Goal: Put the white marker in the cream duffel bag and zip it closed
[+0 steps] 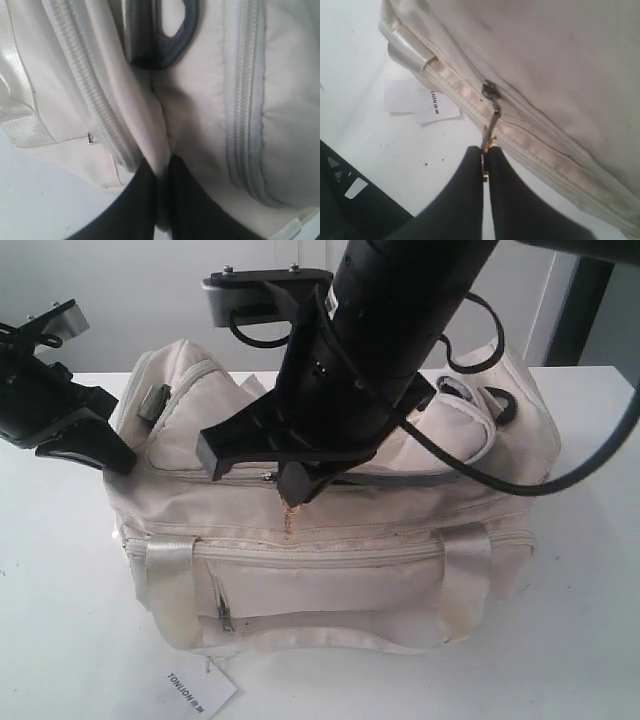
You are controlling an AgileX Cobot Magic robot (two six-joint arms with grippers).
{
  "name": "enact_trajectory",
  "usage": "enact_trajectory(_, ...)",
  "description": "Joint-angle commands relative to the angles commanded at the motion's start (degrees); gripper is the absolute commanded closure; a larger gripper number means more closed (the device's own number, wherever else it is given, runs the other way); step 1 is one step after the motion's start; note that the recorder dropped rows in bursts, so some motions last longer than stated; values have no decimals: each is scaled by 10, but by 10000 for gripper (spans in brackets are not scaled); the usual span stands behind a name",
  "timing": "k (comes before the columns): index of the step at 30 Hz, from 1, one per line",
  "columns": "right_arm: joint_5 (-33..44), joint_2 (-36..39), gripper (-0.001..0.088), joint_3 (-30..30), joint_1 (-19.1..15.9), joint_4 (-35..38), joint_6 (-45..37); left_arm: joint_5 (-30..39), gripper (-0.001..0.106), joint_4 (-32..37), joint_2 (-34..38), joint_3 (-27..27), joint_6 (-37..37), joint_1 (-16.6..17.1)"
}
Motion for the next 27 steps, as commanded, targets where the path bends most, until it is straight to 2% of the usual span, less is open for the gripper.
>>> enact_trajectory(8,-15,-27,868,44,-9,-19,13,-1,1053,0,0,0,0,0)
enact_trajectory(27,-15,-111,868,109,-134,-19,7,-3,1053,2,0,0,0,0)
